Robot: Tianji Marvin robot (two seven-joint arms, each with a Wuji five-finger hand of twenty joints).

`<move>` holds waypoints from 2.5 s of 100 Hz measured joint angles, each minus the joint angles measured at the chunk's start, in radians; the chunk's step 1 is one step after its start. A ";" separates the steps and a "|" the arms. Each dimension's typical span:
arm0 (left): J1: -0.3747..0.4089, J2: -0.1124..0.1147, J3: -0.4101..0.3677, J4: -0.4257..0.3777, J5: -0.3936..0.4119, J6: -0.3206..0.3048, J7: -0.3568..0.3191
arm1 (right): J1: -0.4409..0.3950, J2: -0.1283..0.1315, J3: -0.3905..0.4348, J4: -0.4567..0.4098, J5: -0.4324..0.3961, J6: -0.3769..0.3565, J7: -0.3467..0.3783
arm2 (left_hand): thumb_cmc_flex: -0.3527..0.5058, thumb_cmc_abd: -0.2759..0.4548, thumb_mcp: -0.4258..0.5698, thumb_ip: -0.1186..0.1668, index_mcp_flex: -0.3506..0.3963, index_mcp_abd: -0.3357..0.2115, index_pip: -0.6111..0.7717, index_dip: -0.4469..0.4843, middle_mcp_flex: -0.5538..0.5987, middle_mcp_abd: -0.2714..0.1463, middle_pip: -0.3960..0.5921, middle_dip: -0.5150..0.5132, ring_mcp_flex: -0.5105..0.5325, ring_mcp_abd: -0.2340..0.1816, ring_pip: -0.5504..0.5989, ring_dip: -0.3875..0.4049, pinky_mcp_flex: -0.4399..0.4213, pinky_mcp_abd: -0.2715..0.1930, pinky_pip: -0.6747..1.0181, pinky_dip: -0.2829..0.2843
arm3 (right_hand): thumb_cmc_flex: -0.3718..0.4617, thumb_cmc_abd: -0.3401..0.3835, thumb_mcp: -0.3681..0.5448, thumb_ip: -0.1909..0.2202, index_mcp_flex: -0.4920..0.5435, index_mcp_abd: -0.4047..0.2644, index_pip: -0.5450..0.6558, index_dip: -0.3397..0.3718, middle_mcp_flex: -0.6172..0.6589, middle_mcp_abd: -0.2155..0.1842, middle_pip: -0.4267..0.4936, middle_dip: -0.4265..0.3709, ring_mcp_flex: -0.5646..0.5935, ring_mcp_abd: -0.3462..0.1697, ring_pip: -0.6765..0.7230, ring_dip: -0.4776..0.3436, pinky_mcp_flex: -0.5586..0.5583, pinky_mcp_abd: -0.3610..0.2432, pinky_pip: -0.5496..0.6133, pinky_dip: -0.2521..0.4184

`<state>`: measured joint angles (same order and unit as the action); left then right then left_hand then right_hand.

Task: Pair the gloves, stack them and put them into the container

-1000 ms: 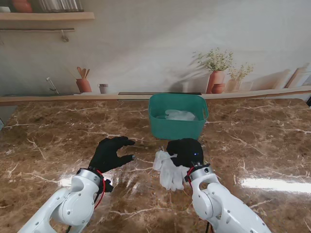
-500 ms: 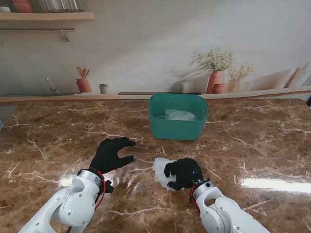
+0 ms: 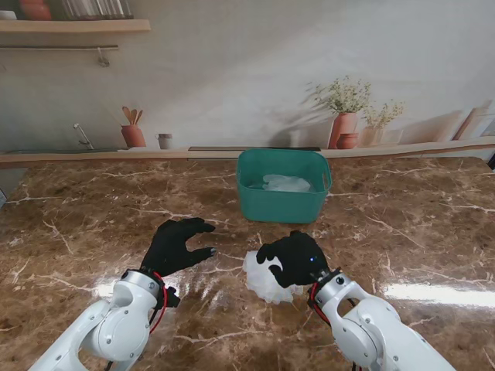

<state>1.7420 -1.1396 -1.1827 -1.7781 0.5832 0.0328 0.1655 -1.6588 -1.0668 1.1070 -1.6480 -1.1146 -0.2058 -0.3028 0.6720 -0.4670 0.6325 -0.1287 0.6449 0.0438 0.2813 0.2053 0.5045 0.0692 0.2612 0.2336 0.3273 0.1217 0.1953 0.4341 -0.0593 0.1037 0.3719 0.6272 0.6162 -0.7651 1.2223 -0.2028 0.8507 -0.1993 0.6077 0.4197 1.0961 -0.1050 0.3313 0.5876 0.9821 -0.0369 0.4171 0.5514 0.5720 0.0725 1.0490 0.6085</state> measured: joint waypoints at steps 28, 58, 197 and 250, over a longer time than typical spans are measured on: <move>0.036 0.000 -0.037 -0.031 0.022 -0.009 0.009 | 0.250 0.021 -0.182 0.143 0.022 -0.072 0.074 | 0.000 0.000 0.000 0.000 0.000 0.000 0.000 0.000 0.000 0.000 0.000 0.000 0.000 -0.007 0.000 0.000 0.000 0.000 -0.002 0.001 | 0.106 -0.013 0.074 0.050 -0.113 0.029 -0.222 0.056 -0.194 -0.018 -0.063 -0.180 -0.104 -0.044 -0.164 -0.139 -0.054 -0.055 -0.146 -0.096; 0.064 0.002 -0.068 -0.046 0.031 -0.020 0.008 | 0.430 0.053 -0.377 0.213 -0.009 -0.073 0.315 | 0.000 0.000 0.000 0.000 0.000 0.000 0.000 0.000 0.000 0.000 0.000 0.000 0.000 -0.007 0.000 -0.005 0.000 0.000 -0.011 0.001 | 0.029 -0.037 0.042 0.060 -0.375 0.165 -0.396 -0.022 -0.531 0.020 -0.166 -0.308 -0.386 -0.053 -0.282 -0.278 -0.234 -0.075 -0.330 -0.122; 0.052 0.006 -0.057 -0.038 0.024 -0.040 -0.006 | 0.371 -0.053 -0.244 0.434 0.193 0.033 -0.085 | 0.000 0.020 0.007 0.000 0.000 0.000 0.000 0.000 0.000 -0.001 -0.001 0.000 0.000 -0.007 0.000 -0.006 0.000 0.004 -0.011 0.001 | 0.012 -0.296 -0.058 -0.135 0.220 -0.228 0.276 0.667 0.087 -0.065 0.138 0.189 0.054 -0.050 0.152 0.109 0.015 -0.002 0.100 0.076; 0.042 0.006 -0.042 -0.030 0.019 -0.044 -0.002 | 0.187 0.009 -0.028 0.334 0.062 -0.144 0.051 | 0.000 0.020 0.007 0.000 0.000 0.000 0.000 0.000 0.000 -0.001 -0.002 0.000 0.000 -0.007 0.000 -0.006 0.000 0.004 -0.022 0.001 | -0.178 -0.229 -0.078 -0.135 0.100 -0.219 0.205 0.466 -0.269 0.003 -0.071 -0.152 -0.274 -0.002 -0.172 -0.125 -0.236 0.003 -0.271 0.016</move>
<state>1.7837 -1.1334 -1.2245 -1.8084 0.6024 -0.0110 0.1638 -1.4714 -1.0575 1.0793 -1.3139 -1.0527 -0.3495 -0.2518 0.6721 -0.4473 0.6398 -0.1286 0.6450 0.0438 0.2816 0.2053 0.5048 0.0681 0.2595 0.2334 0.3273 0.1142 0.1953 0.4282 -0.0593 0.1073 0.3502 0.6283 0.4385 -0.9941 1.1443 -0.3375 0.9507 -0.4183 0.8128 0.8859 0.8268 -0.1019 0.2608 0.4359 0.7084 -0.0390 0.2448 0.4268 0.3364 0.0755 0.7778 0.6246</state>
